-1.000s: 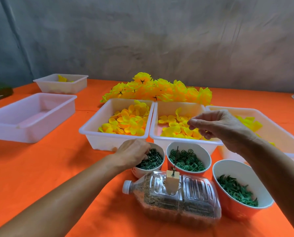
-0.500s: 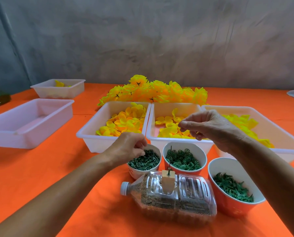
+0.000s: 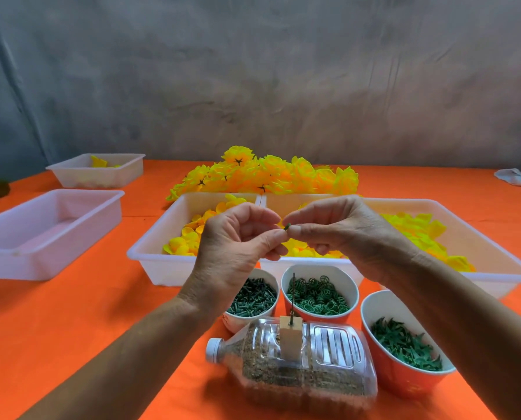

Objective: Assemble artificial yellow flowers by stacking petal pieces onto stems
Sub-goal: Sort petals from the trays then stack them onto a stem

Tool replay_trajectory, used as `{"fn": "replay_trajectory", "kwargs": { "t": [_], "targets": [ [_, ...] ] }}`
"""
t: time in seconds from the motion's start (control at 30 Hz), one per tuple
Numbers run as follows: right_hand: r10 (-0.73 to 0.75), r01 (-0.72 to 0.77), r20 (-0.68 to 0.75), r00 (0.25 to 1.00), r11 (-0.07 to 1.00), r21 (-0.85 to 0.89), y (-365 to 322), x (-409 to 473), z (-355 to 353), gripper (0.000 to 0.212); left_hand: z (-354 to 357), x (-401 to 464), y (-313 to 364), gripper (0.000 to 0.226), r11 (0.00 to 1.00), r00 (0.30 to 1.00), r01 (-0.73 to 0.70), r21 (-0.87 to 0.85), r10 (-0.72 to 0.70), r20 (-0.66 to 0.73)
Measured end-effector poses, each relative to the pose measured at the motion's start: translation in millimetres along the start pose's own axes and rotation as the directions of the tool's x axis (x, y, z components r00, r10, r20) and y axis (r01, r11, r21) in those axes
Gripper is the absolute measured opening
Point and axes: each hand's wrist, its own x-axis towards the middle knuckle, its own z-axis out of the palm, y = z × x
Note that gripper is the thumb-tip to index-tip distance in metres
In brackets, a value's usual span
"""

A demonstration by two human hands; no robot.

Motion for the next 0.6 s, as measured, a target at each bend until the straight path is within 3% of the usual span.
{"fn": "replay_trajectory", "kwargs": {
  "t": [0.3,0.5,0.6],
  "targets": [
    [0.016,-0.018,0.009,1.000,0.971,0.237,10.8,-17.0,3.5,0.030,5.9,-12.0,10.8,0.019,0.999,0.999,0.017,-0.044,-0.016,0.040],
    [0.050,-0.046,-0.006,0.999,0.955,0.292,11.8,-24.2,8.5,0.023,6.1,-17.4,11.9,0.024,0.997,0.995,0.058,-0.048,-0.053,0.088],
    [0.140,-0.115,-0.032,0.990,0.907,0.406,14.0,-26.9,12.8,0.017,4.1,-26.3,9.2,0.027,0.999,0.999,0.041,0.024,-0.041,0.010]
  ]
}}
